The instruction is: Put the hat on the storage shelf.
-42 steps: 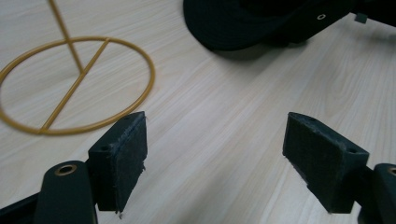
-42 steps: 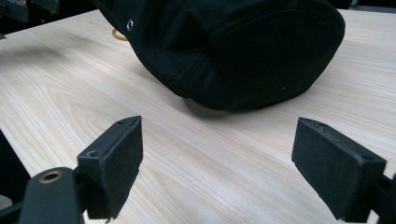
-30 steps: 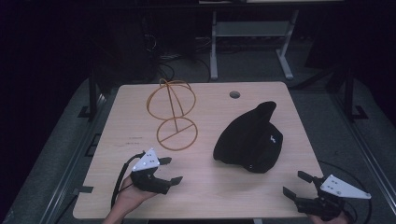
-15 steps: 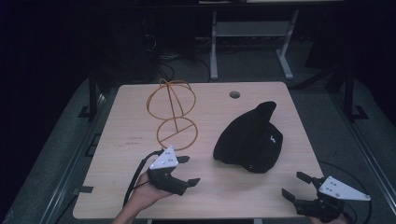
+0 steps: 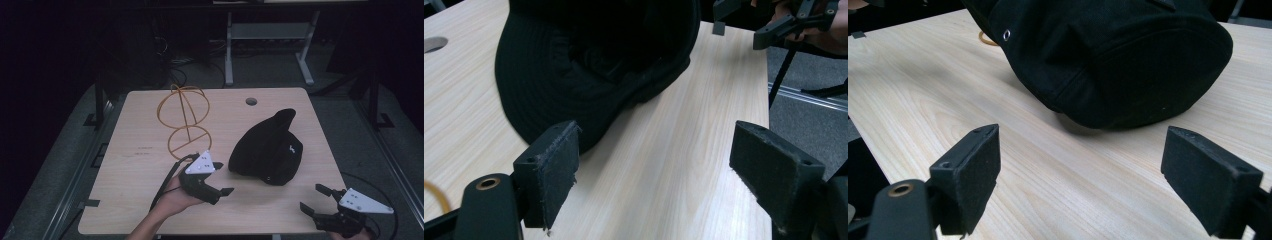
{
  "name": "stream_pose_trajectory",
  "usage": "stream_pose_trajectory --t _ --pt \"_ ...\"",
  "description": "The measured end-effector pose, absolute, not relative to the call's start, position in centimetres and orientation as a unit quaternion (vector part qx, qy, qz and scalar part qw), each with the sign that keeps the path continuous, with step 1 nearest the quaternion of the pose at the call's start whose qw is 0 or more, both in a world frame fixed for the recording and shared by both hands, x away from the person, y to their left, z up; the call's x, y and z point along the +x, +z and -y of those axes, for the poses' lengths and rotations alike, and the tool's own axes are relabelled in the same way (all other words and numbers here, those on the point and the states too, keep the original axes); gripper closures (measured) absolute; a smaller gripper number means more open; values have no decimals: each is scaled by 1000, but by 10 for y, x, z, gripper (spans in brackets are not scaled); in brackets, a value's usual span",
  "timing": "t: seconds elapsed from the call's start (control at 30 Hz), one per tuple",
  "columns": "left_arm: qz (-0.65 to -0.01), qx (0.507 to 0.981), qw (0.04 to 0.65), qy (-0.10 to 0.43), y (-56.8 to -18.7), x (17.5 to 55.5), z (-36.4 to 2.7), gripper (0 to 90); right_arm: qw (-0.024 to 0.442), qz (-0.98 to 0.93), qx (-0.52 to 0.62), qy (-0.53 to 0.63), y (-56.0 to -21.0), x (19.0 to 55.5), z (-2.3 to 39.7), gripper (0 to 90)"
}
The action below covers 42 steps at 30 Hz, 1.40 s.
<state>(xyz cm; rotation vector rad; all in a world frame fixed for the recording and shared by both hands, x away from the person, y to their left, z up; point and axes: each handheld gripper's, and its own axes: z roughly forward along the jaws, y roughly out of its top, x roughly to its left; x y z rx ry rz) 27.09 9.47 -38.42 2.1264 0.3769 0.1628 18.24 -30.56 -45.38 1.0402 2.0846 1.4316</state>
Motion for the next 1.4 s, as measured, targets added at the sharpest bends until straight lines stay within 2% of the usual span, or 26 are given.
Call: stream_pose_trajectory --t 0.37,0.5,0.7,0.93,1.03,1.17,1.4 --pt "-134 875 460 63 -381 278 -61 219 206 -742 373 517 -452 181 307 158" --pt "-129 877 457 66 -380 283 -49 273 205 -744 372 516 -453 183 306 158" --pt "-119 885 447 57 -383 287 -36 381 203 -742 372 519 -453 184 306 158" --pt "-102 887 447 55 -382 290 -33 644 203 -741 372 522 -451 186 303 157" --pt "-100 887 447 62 -379 290 -34 718 199 -736 374 528 -449 188 300 157" --pt "-96 885 452 64 -373 291 -39 780 204 -733 370 533 -445 192 297 157" --pt "-85 876 472 51 -363 291 -50 828 201 -732 365 539 -439 201 289 156"
